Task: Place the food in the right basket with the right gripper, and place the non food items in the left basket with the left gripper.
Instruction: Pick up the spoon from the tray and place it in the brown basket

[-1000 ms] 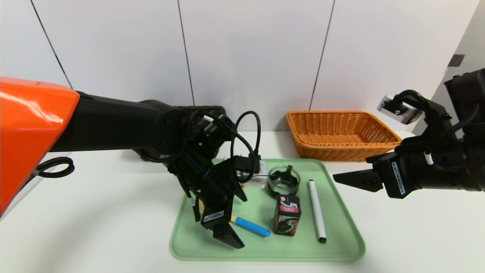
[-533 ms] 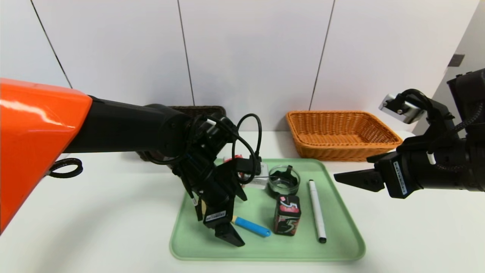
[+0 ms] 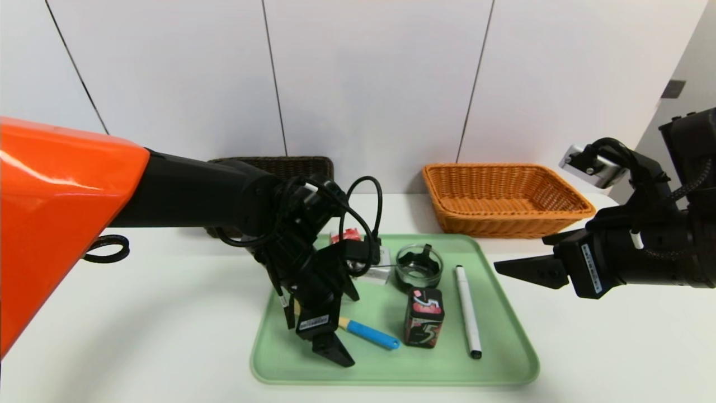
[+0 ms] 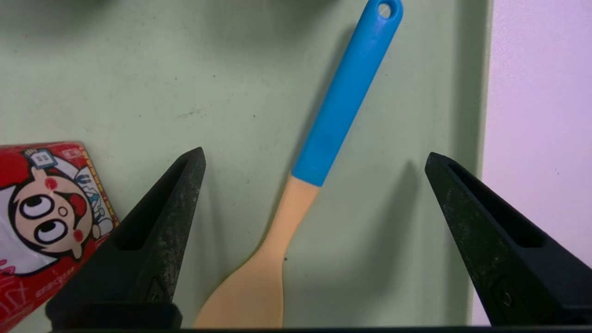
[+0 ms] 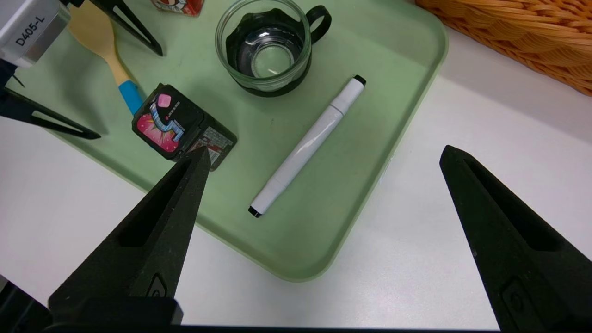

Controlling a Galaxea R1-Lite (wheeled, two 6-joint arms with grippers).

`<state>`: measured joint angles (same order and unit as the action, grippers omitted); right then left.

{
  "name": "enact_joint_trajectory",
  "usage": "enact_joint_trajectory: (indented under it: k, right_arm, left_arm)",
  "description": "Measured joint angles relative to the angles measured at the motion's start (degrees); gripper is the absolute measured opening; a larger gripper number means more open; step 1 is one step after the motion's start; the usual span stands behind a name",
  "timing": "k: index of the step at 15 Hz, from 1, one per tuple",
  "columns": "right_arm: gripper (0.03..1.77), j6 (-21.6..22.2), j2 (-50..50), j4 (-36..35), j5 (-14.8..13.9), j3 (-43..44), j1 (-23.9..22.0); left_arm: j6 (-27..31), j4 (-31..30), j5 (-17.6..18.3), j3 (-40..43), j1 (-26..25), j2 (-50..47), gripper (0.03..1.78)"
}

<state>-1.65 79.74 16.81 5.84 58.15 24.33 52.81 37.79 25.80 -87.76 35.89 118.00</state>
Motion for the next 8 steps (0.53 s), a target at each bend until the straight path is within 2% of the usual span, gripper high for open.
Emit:
enact_joint_trajectory:
  k: [7,8]
  right_arm:
    - [1.71,0.0,-0.1,-1.1,0.0,-0.4,0.0]
    - [1.71,0.0,-0.1,-1.2,0.0,-0.5,0.0]
  left_arm:
    - [0.0,-1.9,0.1,1.5,-0.8,0.2,1.69]
    - [-0.1,-1.9,0.1,1.6,-0.8,0.2,1.48]
